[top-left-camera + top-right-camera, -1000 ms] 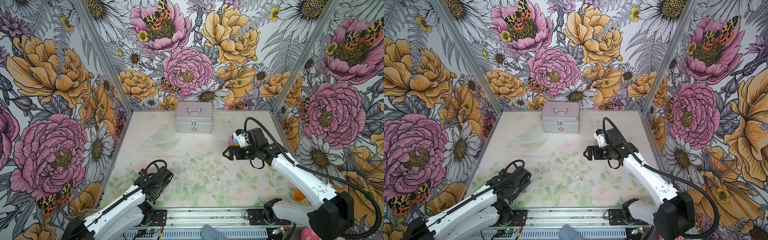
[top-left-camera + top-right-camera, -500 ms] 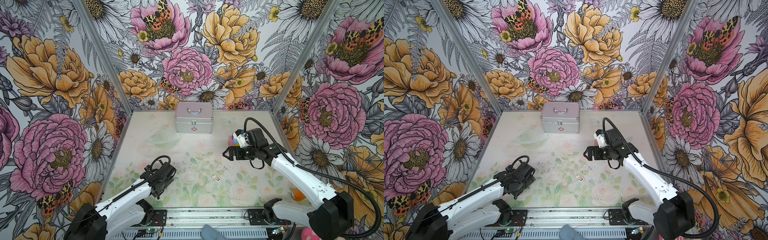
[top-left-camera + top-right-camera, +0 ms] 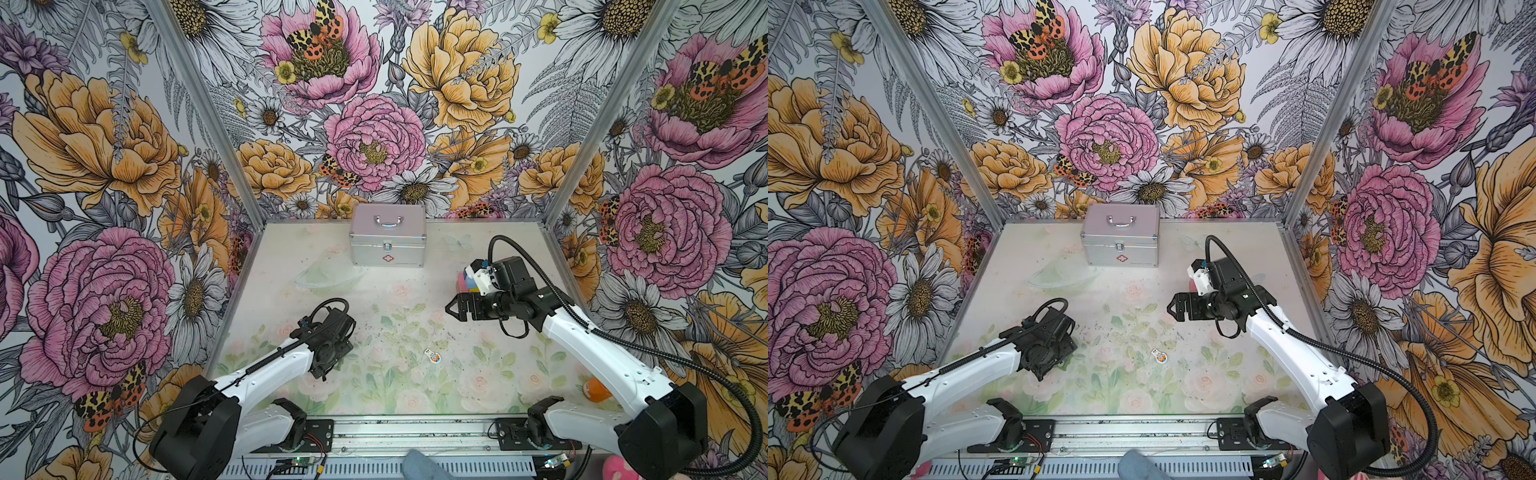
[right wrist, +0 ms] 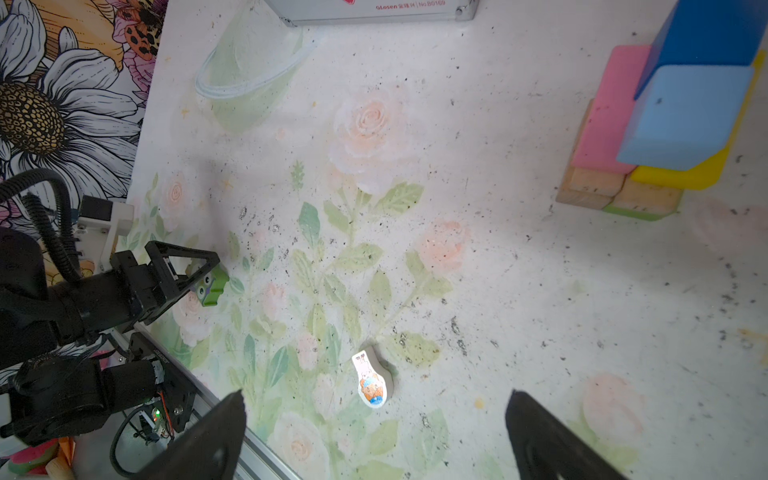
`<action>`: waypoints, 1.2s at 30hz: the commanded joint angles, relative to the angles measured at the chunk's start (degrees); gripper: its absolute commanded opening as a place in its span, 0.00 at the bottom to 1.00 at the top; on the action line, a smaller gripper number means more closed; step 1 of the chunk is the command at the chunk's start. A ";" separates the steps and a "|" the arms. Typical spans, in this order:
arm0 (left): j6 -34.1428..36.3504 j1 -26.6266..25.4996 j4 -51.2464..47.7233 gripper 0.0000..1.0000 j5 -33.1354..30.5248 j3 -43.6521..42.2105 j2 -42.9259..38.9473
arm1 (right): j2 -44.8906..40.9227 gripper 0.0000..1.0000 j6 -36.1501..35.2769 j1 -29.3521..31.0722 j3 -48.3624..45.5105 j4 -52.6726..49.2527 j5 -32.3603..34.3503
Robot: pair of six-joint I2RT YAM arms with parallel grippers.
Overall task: Build the wood block tower
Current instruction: 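Lower the left gripper around the green 'Five' owl block and close it, then carry the owl block farther from the robot with the left gripper and release it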
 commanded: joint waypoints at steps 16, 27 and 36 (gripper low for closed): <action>4.50 -8.61 7.05 0.75 5.52 17.51 19.61 | -4.89 1.00 1.91 0.18 -1.69 -3.26 1.92; 3.18 -10.31 5.97 0.74 4.04 11.99 9.81 | -7.29 0.99 2.86 0.24 -2.01 -5.03 3.65; 2.98 -13.59 10.63 0.76 4.25 7.25 8.17 | -10.28 1.00 5.09 0.86 -2.04 -5.94 3.82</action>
